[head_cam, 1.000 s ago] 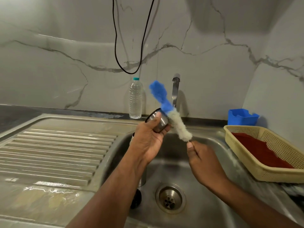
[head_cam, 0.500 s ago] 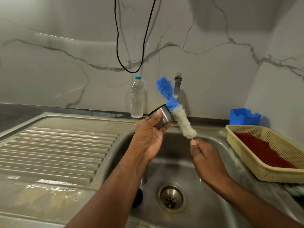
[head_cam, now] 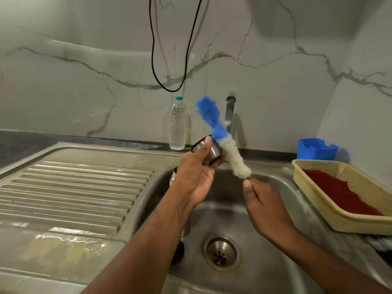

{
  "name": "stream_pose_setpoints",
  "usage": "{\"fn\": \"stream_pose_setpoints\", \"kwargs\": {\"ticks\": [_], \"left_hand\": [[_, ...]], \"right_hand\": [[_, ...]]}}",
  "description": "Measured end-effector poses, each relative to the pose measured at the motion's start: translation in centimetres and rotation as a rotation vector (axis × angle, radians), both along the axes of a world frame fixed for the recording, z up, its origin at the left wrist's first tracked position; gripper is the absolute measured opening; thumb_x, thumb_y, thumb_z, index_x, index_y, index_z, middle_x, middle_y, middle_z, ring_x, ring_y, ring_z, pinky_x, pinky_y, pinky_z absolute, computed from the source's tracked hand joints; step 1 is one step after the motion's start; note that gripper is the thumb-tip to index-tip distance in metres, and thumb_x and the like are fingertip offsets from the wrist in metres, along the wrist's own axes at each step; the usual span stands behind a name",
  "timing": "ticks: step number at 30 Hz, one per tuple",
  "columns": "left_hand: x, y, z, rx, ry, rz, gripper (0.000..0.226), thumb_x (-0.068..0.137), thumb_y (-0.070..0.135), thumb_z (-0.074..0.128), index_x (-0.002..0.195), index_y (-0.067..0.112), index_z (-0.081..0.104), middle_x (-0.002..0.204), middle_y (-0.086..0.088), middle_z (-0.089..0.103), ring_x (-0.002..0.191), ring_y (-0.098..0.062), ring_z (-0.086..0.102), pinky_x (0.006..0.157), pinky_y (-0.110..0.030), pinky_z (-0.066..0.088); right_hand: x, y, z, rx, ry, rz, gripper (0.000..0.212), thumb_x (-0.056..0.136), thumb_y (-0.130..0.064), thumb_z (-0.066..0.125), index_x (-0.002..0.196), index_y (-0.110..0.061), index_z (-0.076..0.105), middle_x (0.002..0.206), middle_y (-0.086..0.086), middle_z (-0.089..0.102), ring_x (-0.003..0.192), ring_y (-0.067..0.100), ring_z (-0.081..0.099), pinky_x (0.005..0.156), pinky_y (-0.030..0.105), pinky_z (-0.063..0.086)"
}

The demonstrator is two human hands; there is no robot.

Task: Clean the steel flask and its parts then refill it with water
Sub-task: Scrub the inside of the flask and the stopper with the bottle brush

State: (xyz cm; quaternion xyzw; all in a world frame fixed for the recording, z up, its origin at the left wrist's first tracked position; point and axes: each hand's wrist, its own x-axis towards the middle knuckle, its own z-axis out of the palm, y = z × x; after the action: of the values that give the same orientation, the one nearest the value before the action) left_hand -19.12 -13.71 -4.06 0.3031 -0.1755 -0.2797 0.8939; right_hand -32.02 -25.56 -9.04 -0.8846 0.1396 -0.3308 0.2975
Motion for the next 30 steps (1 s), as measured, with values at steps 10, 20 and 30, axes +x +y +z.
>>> {"fn": "stream_pose_setpoints", "kwargs": {"ticks": [10, 20, 30], "left_hand": [[0.26, 0.13, -0.15, 0.057, 0.049, 0.02, 0.029, 0.095, 0.018, 0.066, 0.121, 0.006, 0.063, 0.125, -0.017, 0.069, 0.113, -0.028, 0.067, 0.093, -0.038, 0.057], [0.31, 0.1, -0.59, 0.031, 0.066, -0.001, 0.037, 0.108, 0.028, 0.05, 0.136, 0.005, 0.058, 0.135, -0.021, 0.067, 0.127, -0.035, 0.064, 0.101, -0.043, 0.054], [0.23, -0.24, -0.36, 0.076, 0.019, 0.047, 0.02, 0.105, 0.022, 0.055, 0.116, 0.012, 0.068, 0.112, -0.007, 0.075, 0.1, -0.02, 0.069, 0.089, -0.036, 0.054]], "right_hand": [[0.0, -0.02, 0.03, 0.094, 0.084, -0.026, 0.037, 0.11, -0.03, 0.04, 0.077, -0.025, 0.055, 0.067, -0.001, 0.056, 0.059, 0.01, 0.052, 0.061, 0.042, 0.048], [-0.02, 0.12, 0.2, 0.017, 0.048, -0.031, 0.037, 0.11, -0.031, 0.04, 0.075, -0.028, 0.052, 0.063, -0.005, 0.053, 0.056, 0.01, 0.052, 0.052, 0.025, 0.039], [-0.09, 0.34, 0.12, -0.022, -0.014, -0.001, 0.036, 0.107, -0.035, 0.04, 0.074, -0.028, 0.051, 0.06, -0.005, 0.052, 0.055, 0.011, 0.052, 0.052, 0.033, 0.043]]}}
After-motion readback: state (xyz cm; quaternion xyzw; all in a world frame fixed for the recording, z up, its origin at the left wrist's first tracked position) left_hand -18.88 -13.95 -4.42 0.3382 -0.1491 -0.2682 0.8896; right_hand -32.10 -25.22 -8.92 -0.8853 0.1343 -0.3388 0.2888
